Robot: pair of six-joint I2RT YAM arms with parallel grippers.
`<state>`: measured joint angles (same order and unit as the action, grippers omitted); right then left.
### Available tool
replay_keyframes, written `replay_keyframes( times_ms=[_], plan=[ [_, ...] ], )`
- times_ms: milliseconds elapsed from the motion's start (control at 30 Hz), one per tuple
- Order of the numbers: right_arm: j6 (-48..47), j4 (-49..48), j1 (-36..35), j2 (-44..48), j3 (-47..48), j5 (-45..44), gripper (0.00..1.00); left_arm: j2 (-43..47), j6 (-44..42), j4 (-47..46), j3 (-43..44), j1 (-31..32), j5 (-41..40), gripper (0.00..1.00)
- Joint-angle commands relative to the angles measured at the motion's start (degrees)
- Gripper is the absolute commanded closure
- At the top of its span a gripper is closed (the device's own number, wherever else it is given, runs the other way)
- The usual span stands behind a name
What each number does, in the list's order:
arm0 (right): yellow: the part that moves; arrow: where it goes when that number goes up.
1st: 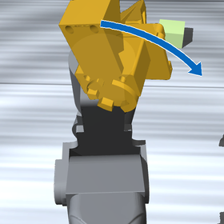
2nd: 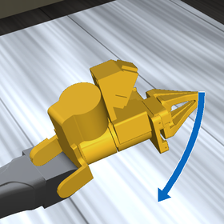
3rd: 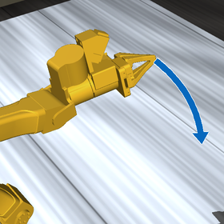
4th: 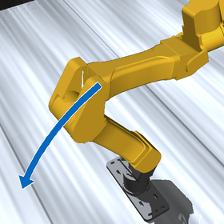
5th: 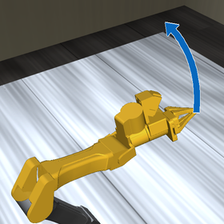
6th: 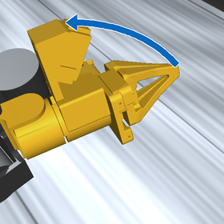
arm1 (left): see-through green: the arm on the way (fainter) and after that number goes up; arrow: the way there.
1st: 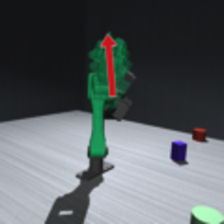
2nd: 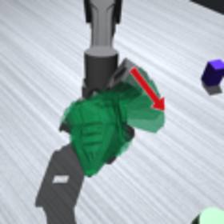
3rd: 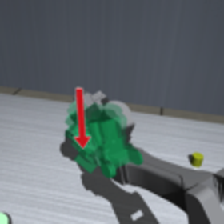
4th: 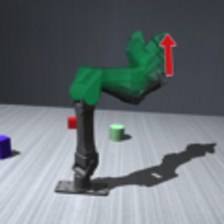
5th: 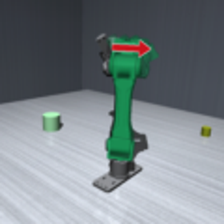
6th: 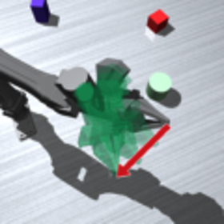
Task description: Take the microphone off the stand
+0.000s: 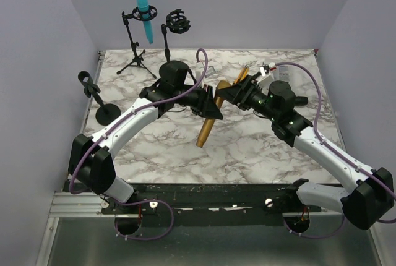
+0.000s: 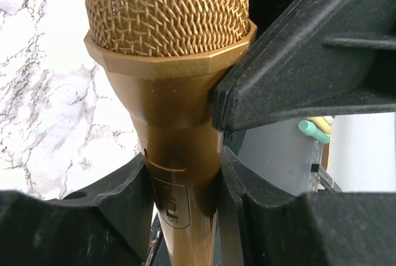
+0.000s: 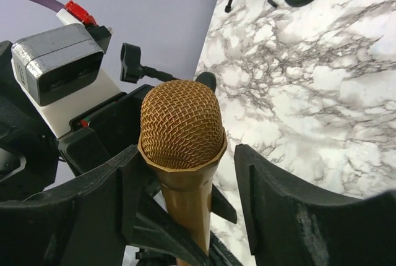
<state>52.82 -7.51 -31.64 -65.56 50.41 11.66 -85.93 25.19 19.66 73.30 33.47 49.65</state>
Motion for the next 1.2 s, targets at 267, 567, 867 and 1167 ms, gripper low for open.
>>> replay_keyframes(
  times_ms=[267,567,867,1167],
  plan=[
    [1.8,-2.6,-2.0,-2.2,-0.8,-1.8,0.43,1.9,-1.7,-0.1,0.2,0.8,0.2,1.00],
    [6.4,3.4,-1.9,0.4,-2.4,-14.7,0.99,6.0,-4.7,0.7,-1.4,1.1,-6.2,0.16],
    [8.0,27.1,6.4,-4.8,6.8,-26.0,0.99,13.9,-7.1,10.6,2.9,1.0,-29.6,0.01],
    [12.5,28.2,31.2,-7.1,-2.1,-20.5,0.99,31.0,-23.0,-3.8,-12.0,1.0,-56.3,0.01]
  ],
)
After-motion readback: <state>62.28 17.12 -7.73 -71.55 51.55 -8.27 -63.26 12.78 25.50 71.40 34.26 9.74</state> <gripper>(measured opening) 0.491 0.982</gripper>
